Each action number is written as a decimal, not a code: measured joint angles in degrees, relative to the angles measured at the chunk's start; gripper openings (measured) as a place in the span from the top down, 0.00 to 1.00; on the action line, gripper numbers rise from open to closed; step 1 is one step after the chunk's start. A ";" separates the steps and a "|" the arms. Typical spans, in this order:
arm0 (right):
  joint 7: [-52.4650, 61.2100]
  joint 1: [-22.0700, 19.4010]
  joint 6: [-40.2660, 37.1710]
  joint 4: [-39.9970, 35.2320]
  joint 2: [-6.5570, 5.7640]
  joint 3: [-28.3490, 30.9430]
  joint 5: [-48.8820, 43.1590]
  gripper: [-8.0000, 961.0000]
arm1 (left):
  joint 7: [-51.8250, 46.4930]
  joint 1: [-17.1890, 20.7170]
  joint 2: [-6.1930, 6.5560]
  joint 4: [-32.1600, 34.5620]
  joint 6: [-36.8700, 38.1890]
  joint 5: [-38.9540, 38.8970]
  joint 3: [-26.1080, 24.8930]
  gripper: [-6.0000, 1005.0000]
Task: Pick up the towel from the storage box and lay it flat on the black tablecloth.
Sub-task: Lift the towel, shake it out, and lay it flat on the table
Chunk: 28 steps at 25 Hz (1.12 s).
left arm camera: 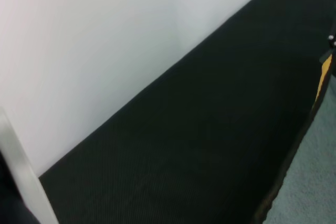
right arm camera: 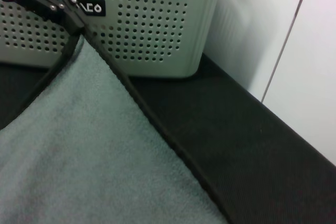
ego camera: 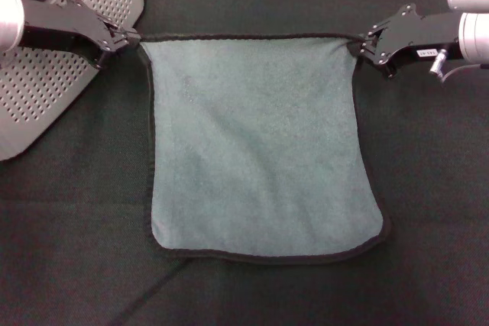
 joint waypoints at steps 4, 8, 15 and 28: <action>0.00 0.65 1.17 1.53 0.07 -0.52 -0.07 0.97 | 0.15 -0.52 -1.03 0.06 -0.69 1.81 0.06 0.97; 0.00 0.75 2.28 1.91 0.11 -1.29 -0.07 0.97 | 0.39 -0.59 -1.74 0.09 -1.93 2.17 0.20 0.97; 0.00 0.46 4.17 2.08 0.23 -2.59 -0.07 0.97 | 0.09 -0.64 -2.56 0.10 -4.49 2.99 2.26 0.96; 0.00 0.36 4.51 2.27 0.24 -2.67 0.31 0.97 | -0.10 -0.64 -2.77 0.09 -4.72 3.11 2.87 0.96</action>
